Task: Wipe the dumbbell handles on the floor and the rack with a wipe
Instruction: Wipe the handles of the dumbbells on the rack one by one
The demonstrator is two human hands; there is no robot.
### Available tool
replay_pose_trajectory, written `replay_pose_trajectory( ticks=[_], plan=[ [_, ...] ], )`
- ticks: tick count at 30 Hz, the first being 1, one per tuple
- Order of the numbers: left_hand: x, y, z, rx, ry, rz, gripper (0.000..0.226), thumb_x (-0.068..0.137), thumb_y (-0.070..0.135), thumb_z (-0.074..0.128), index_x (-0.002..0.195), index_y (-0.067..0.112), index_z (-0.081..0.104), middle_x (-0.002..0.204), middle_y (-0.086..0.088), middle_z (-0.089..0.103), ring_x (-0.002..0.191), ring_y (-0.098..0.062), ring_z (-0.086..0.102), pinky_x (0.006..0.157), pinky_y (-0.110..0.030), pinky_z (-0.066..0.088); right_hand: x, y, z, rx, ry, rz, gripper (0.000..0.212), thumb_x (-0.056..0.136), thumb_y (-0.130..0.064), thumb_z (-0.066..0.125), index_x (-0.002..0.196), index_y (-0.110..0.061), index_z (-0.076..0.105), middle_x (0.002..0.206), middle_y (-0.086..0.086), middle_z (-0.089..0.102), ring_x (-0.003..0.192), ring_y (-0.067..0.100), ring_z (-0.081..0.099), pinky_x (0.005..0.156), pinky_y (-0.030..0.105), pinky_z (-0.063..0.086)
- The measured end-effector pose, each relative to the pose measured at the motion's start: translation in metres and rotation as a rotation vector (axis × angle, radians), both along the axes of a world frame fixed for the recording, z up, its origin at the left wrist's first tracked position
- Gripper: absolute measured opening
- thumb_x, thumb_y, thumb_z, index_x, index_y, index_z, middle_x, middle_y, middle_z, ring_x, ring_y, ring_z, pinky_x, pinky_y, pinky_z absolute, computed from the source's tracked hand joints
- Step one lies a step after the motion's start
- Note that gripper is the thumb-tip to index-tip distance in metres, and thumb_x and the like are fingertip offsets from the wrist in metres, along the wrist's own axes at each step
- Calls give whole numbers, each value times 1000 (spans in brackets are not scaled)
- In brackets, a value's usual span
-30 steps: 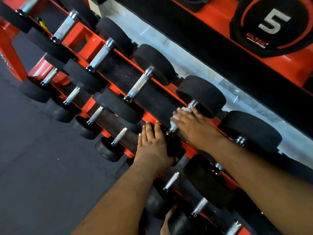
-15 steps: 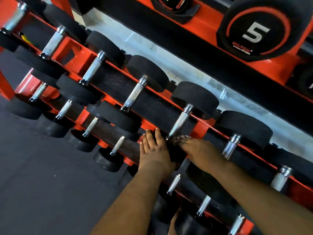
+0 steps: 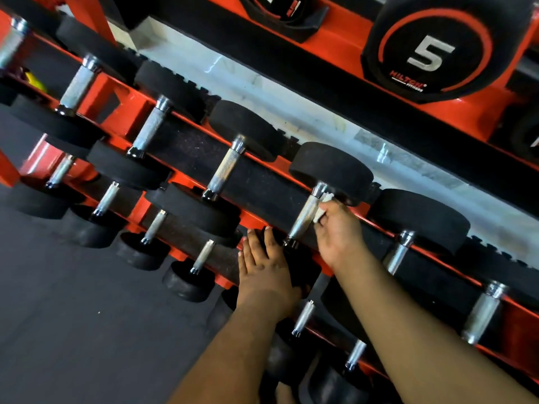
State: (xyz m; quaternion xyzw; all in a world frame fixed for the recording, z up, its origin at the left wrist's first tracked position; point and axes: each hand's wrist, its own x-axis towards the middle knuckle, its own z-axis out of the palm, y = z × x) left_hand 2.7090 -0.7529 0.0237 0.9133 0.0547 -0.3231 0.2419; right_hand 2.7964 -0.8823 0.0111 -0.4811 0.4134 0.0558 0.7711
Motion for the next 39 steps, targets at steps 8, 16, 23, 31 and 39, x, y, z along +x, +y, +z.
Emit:
replay_pose_trajectory(
  ticks=[8, 16, 23, 31, 39],
  plan=[
    [0, 0, -1, -13, 2, 23, 133, 81, 59, 73, 156, 16, -29, 163, -18, -31, 153, -31, -25, 126, -46, -8, -7, -4, -6, -47, 296, 414, 12, 88, -22, 71, 93, -12, 71, 85, 10, 69, 73, 20, 65, 67, 30, 52],
    [-2, -1, -1, 1, -30, 22, 133, 79, 60, 74, 156, 17, -26, 163, -17, -31, 153, -30, -25, 126, -43, -9, 2, -15, -41, 299, -22, 216, 29, 87, -16, 63, 116, -15, 66, 100, 6, 70, 91, 20, 67, 88, 31, 54],
    [-3, -1, -2, 2, -48, 38, 134, 77, 59, 77, 158, 18, -22, 164, -17, -28, 154, -29, -22, 126, -41, -9, -16, -13, -44, -4, 119, 487, 30, 91, -24, 72, 118, -13, 67, 111, 9, 75, 107, 25, 70, 80, 33, 57],
    [-4, -2, -7, 4, -78, 61, 136, 73, 58, 79, 157, 20, -21, 166, -14, -23, 155, -31, -17, 126, -42, -7, -64, -23, -34, -906, -26, 1088, 12, 93, -14, 61, 98, -17, 72, 93, -4, 73, 89, 14, 69, 76, 31, 56],
    [-4, -1, -7, -18, -83, 43, 134, 75, 57, 78, 158, 18, -20, 165, -17, -24, 154, -31, -21, 126, -43, -9, -12, -32, -16, -1488, -787, 1127, 37, 90, 1, 61, 123, -12, 71, 120, 9, 72, 119, 26, 64, 103, 38, 48]
  ],
)
